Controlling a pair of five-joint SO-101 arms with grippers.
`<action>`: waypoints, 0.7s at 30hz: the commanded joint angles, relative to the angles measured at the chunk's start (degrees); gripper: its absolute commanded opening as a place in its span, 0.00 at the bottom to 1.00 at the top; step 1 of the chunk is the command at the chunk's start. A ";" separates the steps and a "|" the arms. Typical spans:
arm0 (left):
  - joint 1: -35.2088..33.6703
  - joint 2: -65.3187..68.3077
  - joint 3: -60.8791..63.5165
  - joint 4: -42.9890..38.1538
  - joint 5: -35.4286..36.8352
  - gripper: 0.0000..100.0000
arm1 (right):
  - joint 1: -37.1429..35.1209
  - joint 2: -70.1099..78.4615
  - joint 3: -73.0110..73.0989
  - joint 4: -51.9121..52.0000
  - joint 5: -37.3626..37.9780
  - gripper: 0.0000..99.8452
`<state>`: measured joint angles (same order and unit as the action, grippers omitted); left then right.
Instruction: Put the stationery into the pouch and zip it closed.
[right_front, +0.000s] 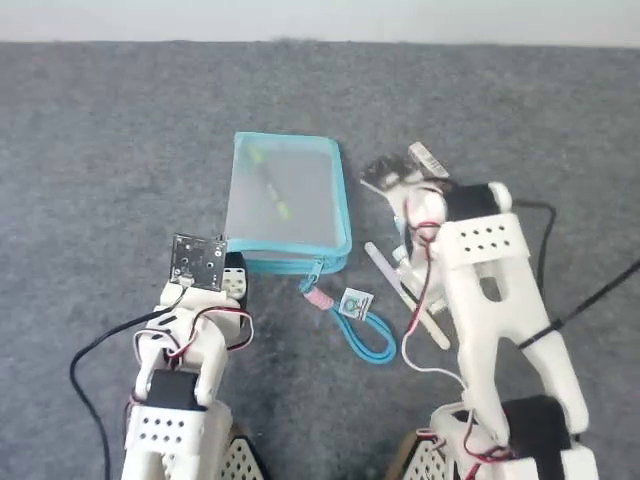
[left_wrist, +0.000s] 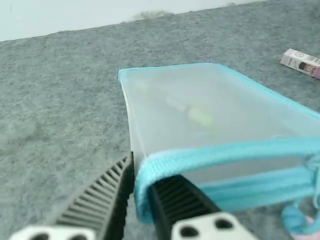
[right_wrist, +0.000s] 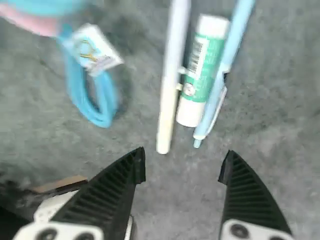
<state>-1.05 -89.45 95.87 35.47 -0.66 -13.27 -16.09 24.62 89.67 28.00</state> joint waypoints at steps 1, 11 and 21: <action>-0.26 -0.44 -2.42 -1.49 0.18 0.01 | 2.15 -3.30 5.19 -6.73 2.99 0.24; -0.26 -0.26 -2.33 -1.41 0.18 0.01 | 6.55 1.98 6.77 -16.57 5.19 0.24; -0.18 -0.35 -2.33 -1.41 0.09 0.01 | 9.19 16.22 2.11 -20.09 9.32 0.24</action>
<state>-0.97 -89.45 95.87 35.47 -0.66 -4.22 -0.44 30.42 70.33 36.44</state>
